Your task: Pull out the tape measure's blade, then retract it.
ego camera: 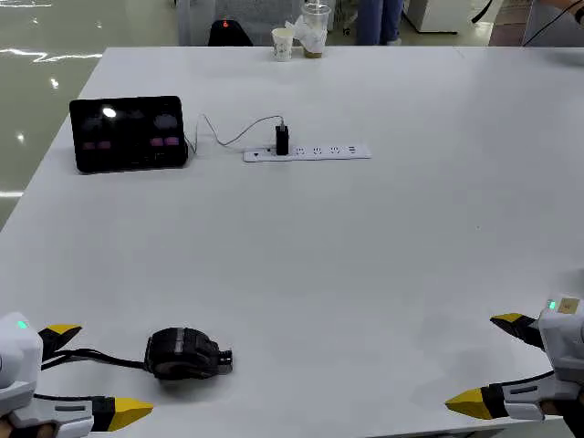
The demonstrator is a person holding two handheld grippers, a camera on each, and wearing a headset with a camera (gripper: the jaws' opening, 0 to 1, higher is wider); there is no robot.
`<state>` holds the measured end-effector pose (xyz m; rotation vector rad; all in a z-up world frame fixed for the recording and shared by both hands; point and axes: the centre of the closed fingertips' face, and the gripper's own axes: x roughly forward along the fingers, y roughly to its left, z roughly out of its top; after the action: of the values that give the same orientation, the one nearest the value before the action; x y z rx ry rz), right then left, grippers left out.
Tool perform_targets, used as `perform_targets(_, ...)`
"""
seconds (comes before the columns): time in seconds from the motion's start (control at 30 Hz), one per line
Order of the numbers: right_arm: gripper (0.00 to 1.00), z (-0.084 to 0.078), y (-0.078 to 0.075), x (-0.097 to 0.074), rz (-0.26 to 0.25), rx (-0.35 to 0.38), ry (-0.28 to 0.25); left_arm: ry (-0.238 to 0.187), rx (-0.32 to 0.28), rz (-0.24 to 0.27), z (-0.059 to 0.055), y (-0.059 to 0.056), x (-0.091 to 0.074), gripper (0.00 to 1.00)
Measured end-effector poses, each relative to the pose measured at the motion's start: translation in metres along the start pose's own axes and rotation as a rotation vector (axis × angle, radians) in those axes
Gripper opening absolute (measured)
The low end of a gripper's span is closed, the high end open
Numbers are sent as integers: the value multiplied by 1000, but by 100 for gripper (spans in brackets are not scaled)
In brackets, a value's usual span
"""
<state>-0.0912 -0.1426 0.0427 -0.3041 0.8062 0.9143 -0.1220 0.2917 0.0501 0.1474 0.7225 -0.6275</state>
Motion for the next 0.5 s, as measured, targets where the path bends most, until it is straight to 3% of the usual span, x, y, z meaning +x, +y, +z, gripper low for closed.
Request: perform_targets(0.5, 99, -4, 3, 2, 9, 2, 12, 11, 18, -8, 1, 1, -1, 99)
